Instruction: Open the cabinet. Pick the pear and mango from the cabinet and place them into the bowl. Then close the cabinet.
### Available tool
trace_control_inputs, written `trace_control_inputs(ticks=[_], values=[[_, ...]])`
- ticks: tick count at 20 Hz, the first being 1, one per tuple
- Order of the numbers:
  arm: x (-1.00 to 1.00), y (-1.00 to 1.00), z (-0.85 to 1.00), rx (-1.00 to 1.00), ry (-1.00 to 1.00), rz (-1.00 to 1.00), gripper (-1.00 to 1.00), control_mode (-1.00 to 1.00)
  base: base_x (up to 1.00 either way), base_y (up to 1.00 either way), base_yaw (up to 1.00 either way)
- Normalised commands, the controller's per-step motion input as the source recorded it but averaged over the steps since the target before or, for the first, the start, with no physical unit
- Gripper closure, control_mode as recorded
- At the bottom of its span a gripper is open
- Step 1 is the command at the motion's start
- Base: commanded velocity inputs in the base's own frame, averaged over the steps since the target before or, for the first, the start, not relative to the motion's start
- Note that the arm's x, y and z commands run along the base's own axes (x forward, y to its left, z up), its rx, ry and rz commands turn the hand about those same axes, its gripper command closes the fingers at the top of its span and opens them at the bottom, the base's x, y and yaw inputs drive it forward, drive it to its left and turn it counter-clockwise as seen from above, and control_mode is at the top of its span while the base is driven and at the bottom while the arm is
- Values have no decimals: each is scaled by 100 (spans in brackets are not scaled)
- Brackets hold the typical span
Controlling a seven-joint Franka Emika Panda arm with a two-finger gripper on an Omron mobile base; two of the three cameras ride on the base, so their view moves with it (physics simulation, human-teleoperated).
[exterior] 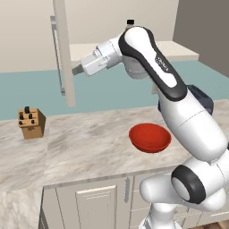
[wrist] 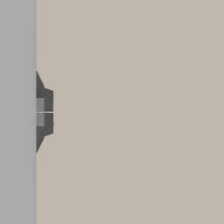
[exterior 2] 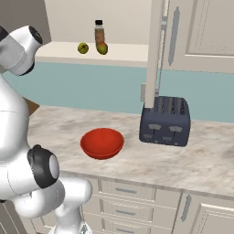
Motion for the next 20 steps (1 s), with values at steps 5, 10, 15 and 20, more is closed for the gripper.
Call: trace_control_inputs(ticks=[5, 10, 15, 20], values=[[-2, -15, -6, -1, 0, -6, 100, -100, 0, 0, 0], [0, -58, -5, -8, -1, -22, 100, -100, 0, 0, 0], [4, -54, 0, -8, 0, -29, 100, -100, 0, 0, 0], [49, -39, -7, -10, 0, -23, 100, -100, 0, 0, 0]])
